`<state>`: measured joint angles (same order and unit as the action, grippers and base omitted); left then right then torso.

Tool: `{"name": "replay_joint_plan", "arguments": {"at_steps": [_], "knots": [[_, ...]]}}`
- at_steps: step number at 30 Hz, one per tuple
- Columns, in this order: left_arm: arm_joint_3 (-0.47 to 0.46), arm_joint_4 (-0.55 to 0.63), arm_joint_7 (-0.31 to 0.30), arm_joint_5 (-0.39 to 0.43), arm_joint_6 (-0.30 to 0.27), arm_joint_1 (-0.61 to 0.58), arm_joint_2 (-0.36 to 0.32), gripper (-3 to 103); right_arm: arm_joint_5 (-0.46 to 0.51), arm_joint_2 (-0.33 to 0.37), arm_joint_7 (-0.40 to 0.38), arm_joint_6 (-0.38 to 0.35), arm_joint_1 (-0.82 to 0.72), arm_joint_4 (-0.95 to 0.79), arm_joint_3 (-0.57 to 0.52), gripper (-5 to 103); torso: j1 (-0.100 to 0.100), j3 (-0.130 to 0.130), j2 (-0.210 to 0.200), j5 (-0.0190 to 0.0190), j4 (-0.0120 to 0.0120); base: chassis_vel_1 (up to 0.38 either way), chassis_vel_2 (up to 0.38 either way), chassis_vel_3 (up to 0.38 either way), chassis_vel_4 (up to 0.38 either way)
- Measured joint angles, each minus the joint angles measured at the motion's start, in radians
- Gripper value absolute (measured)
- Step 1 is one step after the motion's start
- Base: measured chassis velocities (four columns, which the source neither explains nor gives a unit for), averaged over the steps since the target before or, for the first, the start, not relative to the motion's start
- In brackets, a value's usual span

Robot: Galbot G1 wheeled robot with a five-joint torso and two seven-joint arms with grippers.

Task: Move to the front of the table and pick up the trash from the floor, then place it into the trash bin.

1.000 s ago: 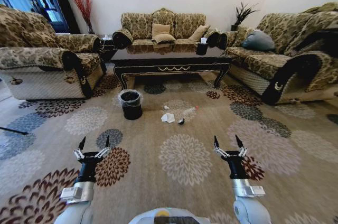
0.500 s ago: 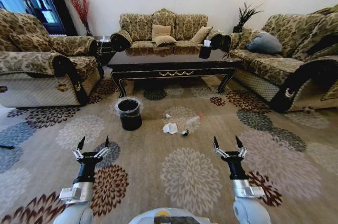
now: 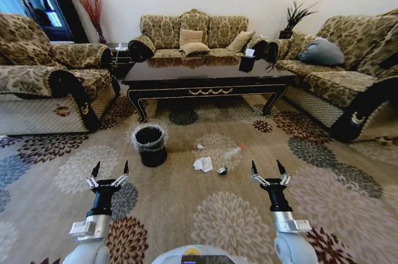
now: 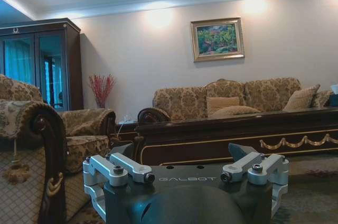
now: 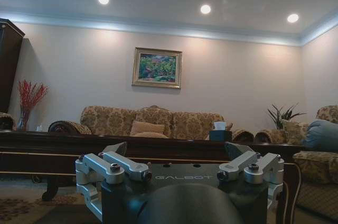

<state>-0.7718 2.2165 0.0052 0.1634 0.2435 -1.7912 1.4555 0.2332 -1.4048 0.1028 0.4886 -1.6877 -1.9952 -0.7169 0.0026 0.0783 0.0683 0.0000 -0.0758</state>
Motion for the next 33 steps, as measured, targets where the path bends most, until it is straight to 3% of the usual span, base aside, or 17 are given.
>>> {"name": "replay_joint_plan", "arguments": {"at_steps": [25, 29, 33], "knots": [[0.001, -0.007, -0.019, 0.003, -0.014, 0.016, 0.001, 100, 0.006, -0.002, -0.008, 0.020, 0.020, 0.000, 0.011, 100, 0.000, 0.000, 0.000, -0.0001, 0.0006, -0.163, 0.171, 0.162, -0.164], [-0.010, -0.013, -0.074, 0.038, -0.096, 0.075, -0.026, 100, 0.007, -0.002, -0.011, 0.020, 0.021, 0.009, 0.016, 100, 0.000, 0.000, 0.000, 0.0000, 0.0002, 0.000, 0.000, 0.000, 0.000], [-0.040, -0.052, -0.212, 0.072, -0.266, 0.182, -0.092, 100, 0.003, -0.002, -0.021, 0.018, 0.024, 0.018, 0.019, 100, 0.000, 0.000, 0.000, -0.0001, 0.0001, 0.000, 0.000, 0.000, 0.000]]}}
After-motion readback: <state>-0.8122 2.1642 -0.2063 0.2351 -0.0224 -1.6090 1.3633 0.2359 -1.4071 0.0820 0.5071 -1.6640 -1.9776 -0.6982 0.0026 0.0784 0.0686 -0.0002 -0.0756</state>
